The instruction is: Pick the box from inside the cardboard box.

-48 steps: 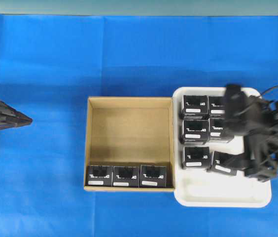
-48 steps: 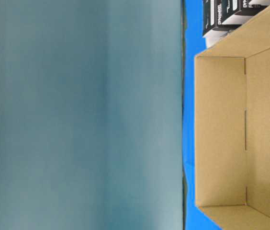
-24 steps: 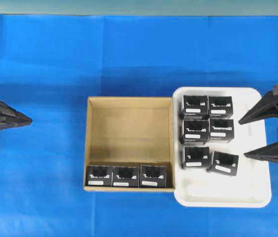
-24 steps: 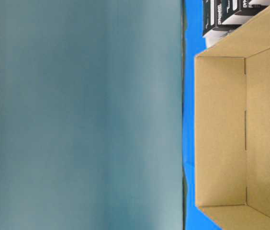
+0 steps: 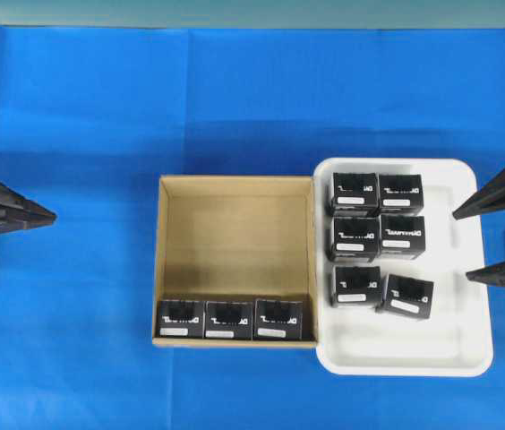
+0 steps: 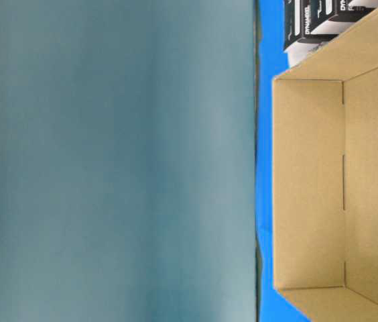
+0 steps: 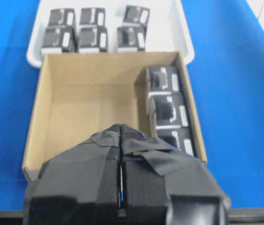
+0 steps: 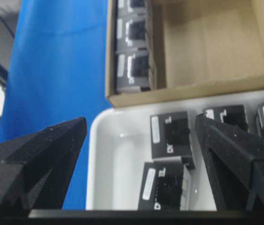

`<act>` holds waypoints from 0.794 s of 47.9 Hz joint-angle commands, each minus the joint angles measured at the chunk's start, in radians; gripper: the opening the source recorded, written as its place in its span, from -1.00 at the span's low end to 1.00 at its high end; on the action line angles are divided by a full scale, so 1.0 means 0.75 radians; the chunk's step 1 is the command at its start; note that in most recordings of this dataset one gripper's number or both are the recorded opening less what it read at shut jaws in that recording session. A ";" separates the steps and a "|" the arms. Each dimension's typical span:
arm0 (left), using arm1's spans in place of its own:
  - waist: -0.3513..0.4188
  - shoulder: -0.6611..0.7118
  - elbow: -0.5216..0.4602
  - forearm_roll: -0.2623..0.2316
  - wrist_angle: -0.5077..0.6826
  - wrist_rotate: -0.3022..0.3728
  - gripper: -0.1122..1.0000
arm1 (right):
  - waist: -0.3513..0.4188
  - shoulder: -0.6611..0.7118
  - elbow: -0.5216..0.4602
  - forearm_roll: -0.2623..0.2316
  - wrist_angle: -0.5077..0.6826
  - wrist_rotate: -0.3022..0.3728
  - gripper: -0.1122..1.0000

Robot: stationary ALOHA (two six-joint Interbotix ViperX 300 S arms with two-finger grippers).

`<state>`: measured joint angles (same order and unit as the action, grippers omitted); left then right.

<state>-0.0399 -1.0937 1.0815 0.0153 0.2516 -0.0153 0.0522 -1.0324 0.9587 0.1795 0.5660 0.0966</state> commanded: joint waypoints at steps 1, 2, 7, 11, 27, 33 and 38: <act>-0.002 0.004 -0.041 0.004 -0.016 0.000 -0.91 | -0.002 -0.012 0.000 -0.002 -0.033 -0.004 0.93; -0.002 0.004 -0.041 0.002 -0.016 0.002 -0.91 | -0.002 -0.018 0.002 -0.002 -0.037 -0.004 0.93; -0.002 0.004 -0.041 0.002 -0.016 0.010 -0.91 | -0.002 -0.031 0.020 -0.002 -0.063 0.000 0.93; -0.002 0.002 -0.041 0.002 -0.016 0.014 -0.91 | -0.002 -0.029 0.027 -0.002 -0.074 -0.002 0.93; -0.002 -0.012 -0.043 0.004 -0.016 0.014 -0.91 | -0.018 -0.031 0.031 -0.018 -0.082 -0.004 0.93; -0.002 -0.018 -0.043 0.002 -0.012 0.014 -0.91 | -0.018 -0.039 0.031 -0.016 -0.082 -0.002 0.93; -0.002 -0.018 -0.043 0.002 -0.012 0.014 -0.91 | -0.018 -0.049 0.031 -0.018 -0.082 0.000 0.93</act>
<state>-0.0399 -1.1137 1.0799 0.0153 0.2485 -0.0061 0.0399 -1.0661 0.9879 0.1672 0.5154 0.0951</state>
